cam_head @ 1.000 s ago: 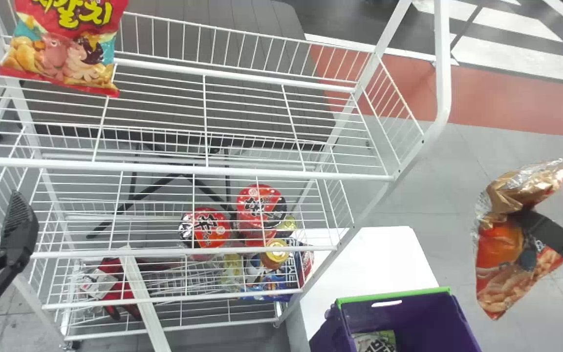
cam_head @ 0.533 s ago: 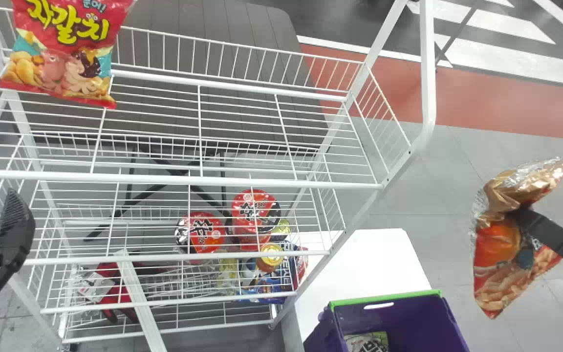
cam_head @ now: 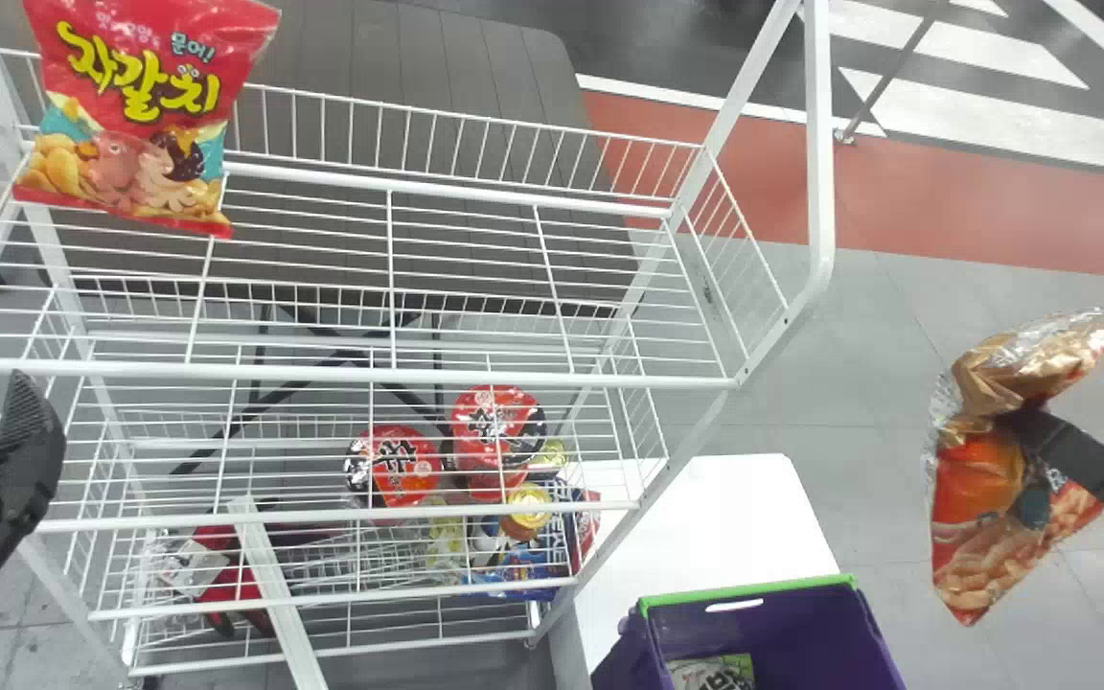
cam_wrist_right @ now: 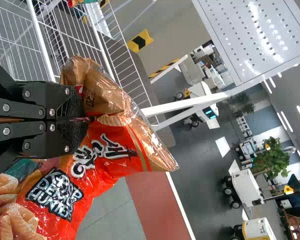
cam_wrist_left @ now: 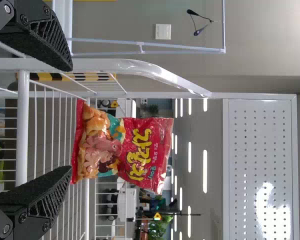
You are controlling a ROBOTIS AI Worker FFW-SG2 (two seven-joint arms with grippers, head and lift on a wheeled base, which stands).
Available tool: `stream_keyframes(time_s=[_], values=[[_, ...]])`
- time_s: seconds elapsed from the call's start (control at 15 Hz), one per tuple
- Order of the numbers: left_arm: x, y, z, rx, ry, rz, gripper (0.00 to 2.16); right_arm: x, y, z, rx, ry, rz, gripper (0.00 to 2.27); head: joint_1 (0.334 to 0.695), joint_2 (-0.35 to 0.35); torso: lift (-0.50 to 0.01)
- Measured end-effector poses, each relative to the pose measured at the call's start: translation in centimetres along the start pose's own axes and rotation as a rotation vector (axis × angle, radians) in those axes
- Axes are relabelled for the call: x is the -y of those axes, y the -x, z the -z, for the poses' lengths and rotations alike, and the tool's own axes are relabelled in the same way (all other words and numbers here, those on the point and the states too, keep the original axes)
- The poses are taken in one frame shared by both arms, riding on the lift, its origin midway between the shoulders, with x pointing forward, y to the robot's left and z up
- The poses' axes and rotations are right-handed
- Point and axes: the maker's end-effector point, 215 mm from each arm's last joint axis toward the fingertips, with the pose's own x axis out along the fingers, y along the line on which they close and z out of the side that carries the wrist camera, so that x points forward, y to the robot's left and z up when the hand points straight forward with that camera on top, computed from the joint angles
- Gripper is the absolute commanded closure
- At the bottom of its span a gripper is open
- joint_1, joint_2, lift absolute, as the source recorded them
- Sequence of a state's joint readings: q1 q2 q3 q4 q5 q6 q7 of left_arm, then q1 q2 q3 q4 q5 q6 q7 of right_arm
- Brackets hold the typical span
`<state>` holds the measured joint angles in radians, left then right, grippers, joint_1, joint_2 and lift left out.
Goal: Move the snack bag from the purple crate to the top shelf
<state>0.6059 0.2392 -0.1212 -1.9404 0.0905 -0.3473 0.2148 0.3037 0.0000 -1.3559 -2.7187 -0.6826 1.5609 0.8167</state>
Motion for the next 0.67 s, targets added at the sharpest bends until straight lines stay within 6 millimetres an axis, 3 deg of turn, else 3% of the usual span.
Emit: stream_keyframes(time_s=[0.67], values=[[-0.03,0.03,0.16,-0.003,-0.001,0.000,0.12,0.15,0.00,0.08,-0.001,-0.006,-0.001,2.12,0.695,-0.326,-0.018]])
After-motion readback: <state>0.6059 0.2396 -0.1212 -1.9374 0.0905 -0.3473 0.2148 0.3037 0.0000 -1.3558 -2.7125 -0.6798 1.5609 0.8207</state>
